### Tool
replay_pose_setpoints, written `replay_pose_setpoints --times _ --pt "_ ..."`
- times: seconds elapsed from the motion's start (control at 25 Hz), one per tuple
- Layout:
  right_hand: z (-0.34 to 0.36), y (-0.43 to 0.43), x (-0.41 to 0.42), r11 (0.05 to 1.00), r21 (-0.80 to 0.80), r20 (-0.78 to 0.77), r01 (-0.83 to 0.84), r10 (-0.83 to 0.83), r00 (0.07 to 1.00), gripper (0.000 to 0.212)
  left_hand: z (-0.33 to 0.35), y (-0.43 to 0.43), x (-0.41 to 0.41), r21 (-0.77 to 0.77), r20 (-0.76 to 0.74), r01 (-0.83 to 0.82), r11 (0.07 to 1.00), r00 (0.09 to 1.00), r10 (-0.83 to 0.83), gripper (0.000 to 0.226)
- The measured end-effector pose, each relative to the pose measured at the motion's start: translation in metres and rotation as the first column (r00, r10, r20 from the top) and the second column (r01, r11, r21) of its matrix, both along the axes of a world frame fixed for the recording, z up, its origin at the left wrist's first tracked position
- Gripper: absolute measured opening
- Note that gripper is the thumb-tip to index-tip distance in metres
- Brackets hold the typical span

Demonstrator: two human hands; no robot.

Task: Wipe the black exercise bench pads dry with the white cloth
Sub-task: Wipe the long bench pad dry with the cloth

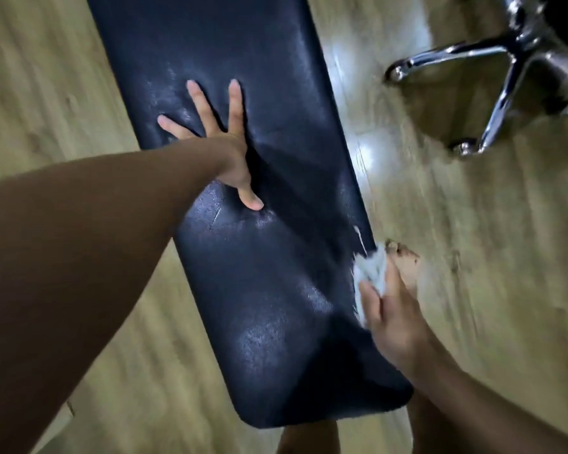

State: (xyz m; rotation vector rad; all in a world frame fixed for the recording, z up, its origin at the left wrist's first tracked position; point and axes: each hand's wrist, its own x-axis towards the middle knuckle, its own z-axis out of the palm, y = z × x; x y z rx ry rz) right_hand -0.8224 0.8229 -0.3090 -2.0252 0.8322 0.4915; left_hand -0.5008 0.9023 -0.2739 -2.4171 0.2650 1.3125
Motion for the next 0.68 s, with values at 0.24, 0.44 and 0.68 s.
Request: replay_pose_setpoints --times 0.24,0.44,0.68 --pt "0.015 0.013 -0.074 0.998 0.045 -0.085 -0.046 0.05 0.995 0.053 0.004 -0.001 -0.003 -0.01 -0.002 0.018 1.0 1.0 -0.018 0.176" --pt "-0.016 -0.01 0.061 0.994 -0.09 0.063 0.061 -0.055 0.996 0.061 -0.003 -0.004 -0.001 0.003 -0.042 -0.022 1.0 0.999 0.022 0.174" --pt "-0.023 -0.061 0.287 0.959 -0.262 0.091 0.108 -0.086 0.992 0.047 -0.016 0.001 0.006 -0.089 -0.109 -0.114 0.989 0.989 0.104 0.175"
